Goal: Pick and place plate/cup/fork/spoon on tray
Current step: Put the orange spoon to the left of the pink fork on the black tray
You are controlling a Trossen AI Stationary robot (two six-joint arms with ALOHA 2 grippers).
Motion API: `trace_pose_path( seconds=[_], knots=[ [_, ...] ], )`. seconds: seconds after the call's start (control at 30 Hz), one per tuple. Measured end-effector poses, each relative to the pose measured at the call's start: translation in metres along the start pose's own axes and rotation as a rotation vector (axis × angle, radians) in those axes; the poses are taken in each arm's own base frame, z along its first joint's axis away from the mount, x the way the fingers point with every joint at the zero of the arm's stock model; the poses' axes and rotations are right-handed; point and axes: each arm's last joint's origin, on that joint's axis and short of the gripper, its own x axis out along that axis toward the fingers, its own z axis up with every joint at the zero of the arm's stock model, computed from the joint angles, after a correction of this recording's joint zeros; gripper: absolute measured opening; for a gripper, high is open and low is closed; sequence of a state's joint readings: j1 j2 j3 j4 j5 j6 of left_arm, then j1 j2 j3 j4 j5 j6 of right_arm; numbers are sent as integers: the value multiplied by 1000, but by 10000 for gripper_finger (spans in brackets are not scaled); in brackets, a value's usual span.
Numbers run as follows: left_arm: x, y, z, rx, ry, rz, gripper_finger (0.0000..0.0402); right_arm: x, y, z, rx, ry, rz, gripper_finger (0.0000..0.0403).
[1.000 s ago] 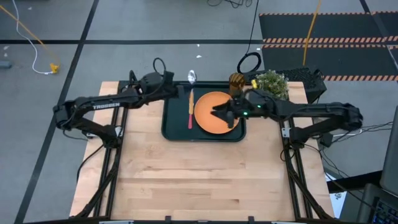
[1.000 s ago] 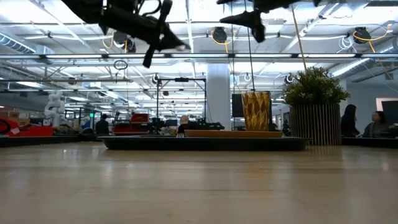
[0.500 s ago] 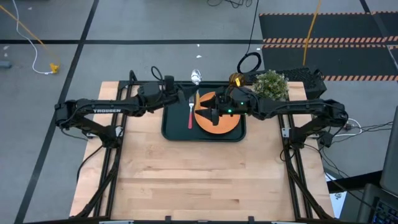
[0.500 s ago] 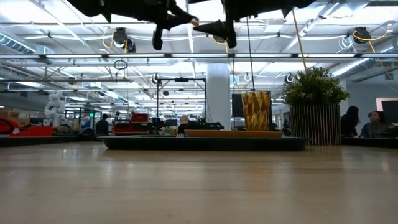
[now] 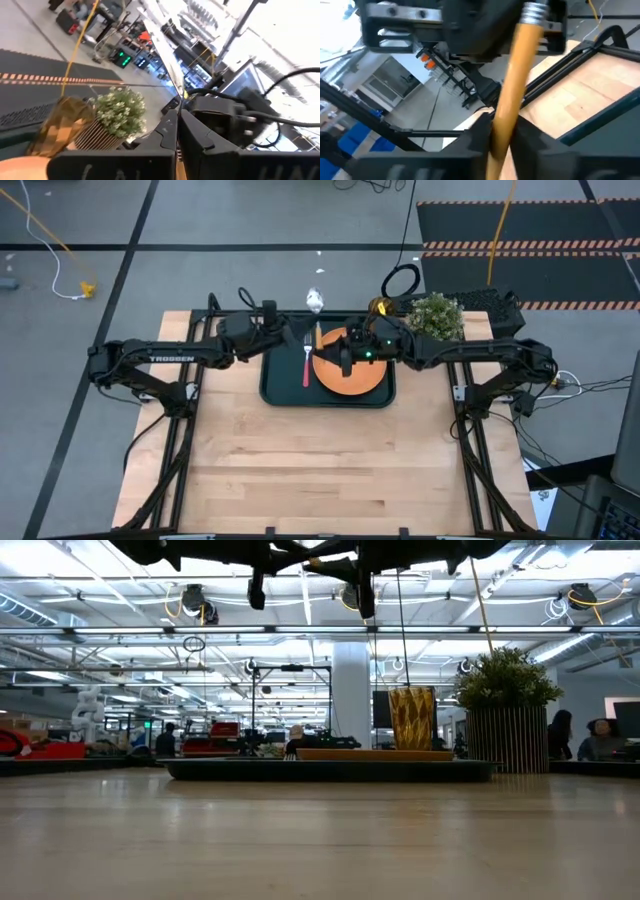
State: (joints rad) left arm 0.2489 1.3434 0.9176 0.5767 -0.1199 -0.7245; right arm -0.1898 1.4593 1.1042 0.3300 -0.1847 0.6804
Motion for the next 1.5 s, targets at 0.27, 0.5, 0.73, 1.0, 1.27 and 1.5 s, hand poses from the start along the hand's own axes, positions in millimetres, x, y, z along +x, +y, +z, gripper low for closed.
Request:
trace_pose_path(
  seconds=[0.27,0.5,0.73,1.0,1.27,1.5],
  knots=[
    [-1,-7,6,4,-43,-89,41,-2,1,10,39,-20,110,20],
    [-1,-10,6,-48,-7,-153,133,-4,4,16,74,-5,236,13],
    [-5,-21,18,-85,52,-474,169,-12,14,30,108,14,465,13],
    [-8,-31,25,-129,59,-581,170,-19,19,37,207,115,627,13],
    [-2,-48,33,-37,21,-605,199,-20,23,38,242,123,659,13],
    [8,-47,30,-29,34,-610,228,-25,29,43,267,95,728,13]
  ],
)
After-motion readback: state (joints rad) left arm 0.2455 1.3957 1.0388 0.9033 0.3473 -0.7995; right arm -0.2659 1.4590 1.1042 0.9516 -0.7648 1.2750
